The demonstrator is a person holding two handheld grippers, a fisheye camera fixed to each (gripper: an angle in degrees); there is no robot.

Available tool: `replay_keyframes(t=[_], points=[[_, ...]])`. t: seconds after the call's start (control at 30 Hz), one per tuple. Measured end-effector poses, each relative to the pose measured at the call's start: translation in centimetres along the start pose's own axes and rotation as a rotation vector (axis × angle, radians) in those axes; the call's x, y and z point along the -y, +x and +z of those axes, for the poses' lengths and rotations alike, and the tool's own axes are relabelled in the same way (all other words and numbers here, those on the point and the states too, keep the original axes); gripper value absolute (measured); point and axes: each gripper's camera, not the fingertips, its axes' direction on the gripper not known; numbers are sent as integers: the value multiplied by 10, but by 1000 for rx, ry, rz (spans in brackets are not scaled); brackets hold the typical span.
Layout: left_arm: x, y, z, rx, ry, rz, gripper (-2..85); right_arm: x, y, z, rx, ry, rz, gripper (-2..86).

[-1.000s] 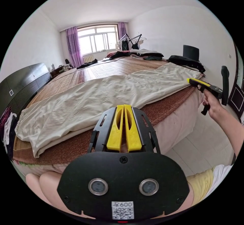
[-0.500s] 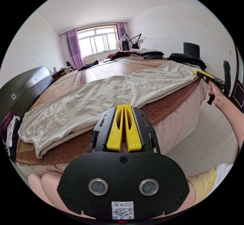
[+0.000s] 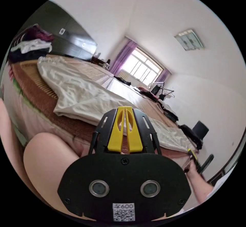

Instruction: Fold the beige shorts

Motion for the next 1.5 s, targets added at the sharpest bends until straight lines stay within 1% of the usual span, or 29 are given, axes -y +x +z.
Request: replay_keyframes(t=[0.03,0.07,0.1,0.13,0.17,0.2,0.27,0.3,0.4,0.47,0.5,0.53,0.57,0.6,0.63,0.67,0.73,0.9,0.93,0.97,1.0,1.03,1.07,1.1,1.17,1.23,1.27,1.37,1.5], points=[[6,25,4,-21,-10,90,1,2,0,2,-21,4,-35,-8],[15,53,17,-41,-88,191,1,4,-1,4,-51,10,-68,-8],[19,68,25,-43,-144,243,1,5,-1,5,-62,14,-72,-8],[25,96,41,-36,-256,325,2,6,4,7,-68,22,-48,-8],[30,123,55,-1,-325,381,2,8,12,9,-59,31,-18,-8],[31,135,59,27,-340,400,2,8,15,10,-54,34,-8,-8],[38,171,75,164,-371,444,3,12,22,14,-65,41,-35,-8],[41,178,73,169,-355,463,3,13,23,15,-72,42,-48,-8],[61,197,52,382,-279,485,2,18,35,21,-68,44,-47,-8],[89,177,23,522,-241,376,2,21,47,25,-56,55,-32,-8],[97,170,14,505,-231,359,1,21,49,26,-59,57,-34,-8],[117,156,-4,522,-221,266,2,23,52,28,-67,60,-41,-8],[139,144,-22,552,-164,76,2,24,55,31,-73,60,-41,-8],[150,143,-30,532,-139,23,2,25,58,32,-73,61,-37,-8],[169,150,-39,486,-91,21,3,27,63,34,-72,61,-23,-8],[186,166,-42,513,-61,93,3,28,68,37,-71,63,-12,-8],[209,188,-32,585,-88,181,3,29,74,41,-75,66,-18,-8],[290,205,-8,422,-215,232,3,31,92,52,-69,68,-18,-8],[315,204,7,362,-311,246,3,31,96,55,-68,69,-25,-8],[337,204,23,256,-412,283,3,31,99,58,-68,71,-30,-8],[345,203,32,197,-472,303,3,30,101,59,-69,72,-31,-8],[358,203,50,129,-609,347,3,29,105,63,-68,73,-28,-8],[369,199,59,124,-671,381,4,29,109,66,-68,74,-27,-8],[377,196,56,93,-646,367,4,28,111,68,-68,74,-28,-8],[412,169,45,-20,-584,156,4,26,119,75,-67,73,-32,-8],[434,153,36,-76,-529,15,3,24,124,80,-64,70,-36,-8],[446,146,27,-54,-485,-53,2,22,128,84,-62,69,-38,-8],[478,137,1,65,-401,-150,2,16,137,94,-61,70,-33,-8],[522,148,-10,117,-377,-118,2,5,145,107,-75,80,-20,-8]])
